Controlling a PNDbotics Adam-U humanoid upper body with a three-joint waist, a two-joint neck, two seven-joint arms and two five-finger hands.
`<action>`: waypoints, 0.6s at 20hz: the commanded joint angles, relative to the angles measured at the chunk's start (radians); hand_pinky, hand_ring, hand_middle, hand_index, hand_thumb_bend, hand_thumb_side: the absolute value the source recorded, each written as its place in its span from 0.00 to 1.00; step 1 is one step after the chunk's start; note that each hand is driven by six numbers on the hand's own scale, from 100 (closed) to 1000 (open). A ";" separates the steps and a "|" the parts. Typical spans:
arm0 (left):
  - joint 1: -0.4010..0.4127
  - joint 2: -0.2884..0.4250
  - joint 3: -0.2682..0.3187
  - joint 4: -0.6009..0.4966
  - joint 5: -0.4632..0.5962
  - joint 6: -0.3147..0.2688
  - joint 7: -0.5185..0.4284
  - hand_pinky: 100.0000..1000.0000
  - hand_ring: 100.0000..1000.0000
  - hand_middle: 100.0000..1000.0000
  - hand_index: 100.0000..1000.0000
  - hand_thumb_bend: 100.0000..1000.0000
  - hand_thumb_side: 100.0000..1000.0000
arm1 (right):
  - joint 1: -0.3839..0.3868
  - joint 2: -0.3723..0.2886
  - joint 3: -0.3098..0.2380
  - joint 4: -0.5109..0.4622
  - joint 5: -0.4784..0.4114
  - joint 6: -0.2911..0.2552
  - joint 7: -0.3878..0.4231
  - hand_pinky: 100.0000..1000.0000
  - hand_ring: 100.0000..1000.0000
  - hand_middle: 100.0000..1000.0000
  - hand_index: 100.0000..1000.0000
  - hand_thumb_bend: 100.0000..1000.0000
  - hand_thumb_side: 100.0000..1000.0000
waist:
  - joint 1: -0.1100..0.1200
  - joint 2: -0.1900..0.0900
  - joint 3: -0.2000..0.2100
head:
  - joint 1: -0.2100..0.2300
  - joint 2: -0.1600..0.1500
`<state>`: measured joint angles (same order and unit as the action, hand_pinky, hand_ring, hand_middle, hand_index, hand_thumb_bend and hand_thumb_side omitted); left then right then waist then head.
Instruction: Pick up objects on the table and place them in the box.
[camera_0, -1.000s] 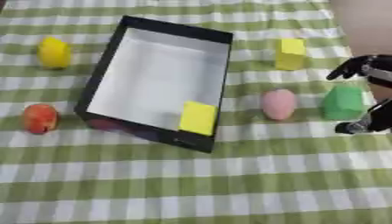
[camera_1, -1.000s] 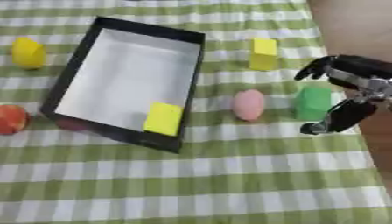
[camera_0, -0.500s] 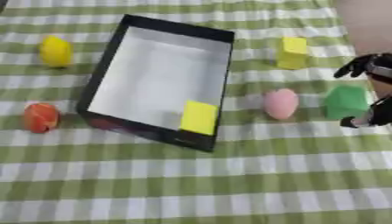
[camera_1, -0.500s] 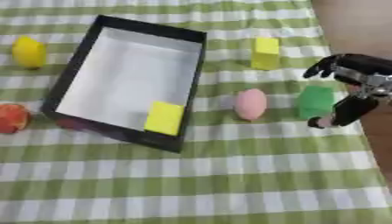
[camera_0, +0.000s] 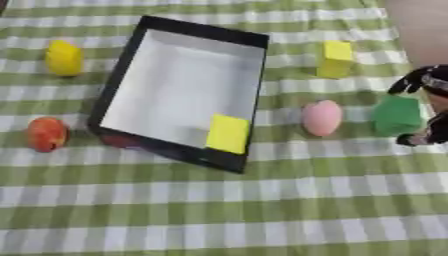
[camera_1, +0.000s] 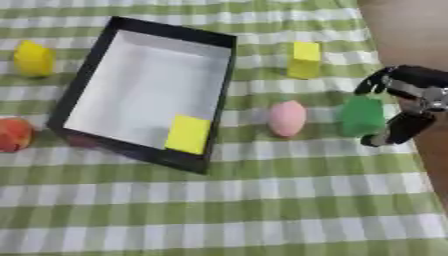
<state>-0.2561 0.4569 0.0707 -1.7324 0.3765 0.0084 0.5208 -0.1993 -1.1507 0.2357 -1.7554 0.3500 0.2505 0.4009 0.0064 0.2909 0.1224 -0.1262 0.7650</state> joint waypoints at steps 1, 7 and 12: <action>-0.006 0.016 0.006 -0.020 0.001 -0.004 -0.001 0.75 0.72 0.72 0.89 0.76 0.64 | -0.014 -0.019 -0.004 0.015 -0.006 -0.010 -0.001 0.86 0.81 0.75 0.78 0.49 0.04 | 0.013 0.001 0.000 | 0.000 0.005; -0.004 0.011 0.007 -0.021 0.003 -0.005 0.001 0.75 0.72 0.72 0.89 0.75 0.64 | -0.032 0.008 -0.009 0.019 -0.031 0.022 -0.069 0.79 0.64 0.40 0.52 0.32 0.00 | 0.011 0.004 0.006 | 0.005 0.005; -0.003 0.011 0.009 -0.022 0.002 -0.006 0.004 0.75 0.72 0.72 0.89 0.75 0.64 | -0.002 0.007 -0.034 -0.056 -0.071 0.036 -0.132 0.78 0.59 0.30 0.44 0.27 0.00 | 0.006 0.002 0.003 | 0.014 0.005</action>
<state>-0.2549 0.4482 0.0706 -1.7325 0.3777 0.0062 0.5230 -0.1968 -1.1170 0.2258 -1.7810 0.2913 0.2838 0.2847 0.0069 0.2932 0.1249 -0.1170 0.7650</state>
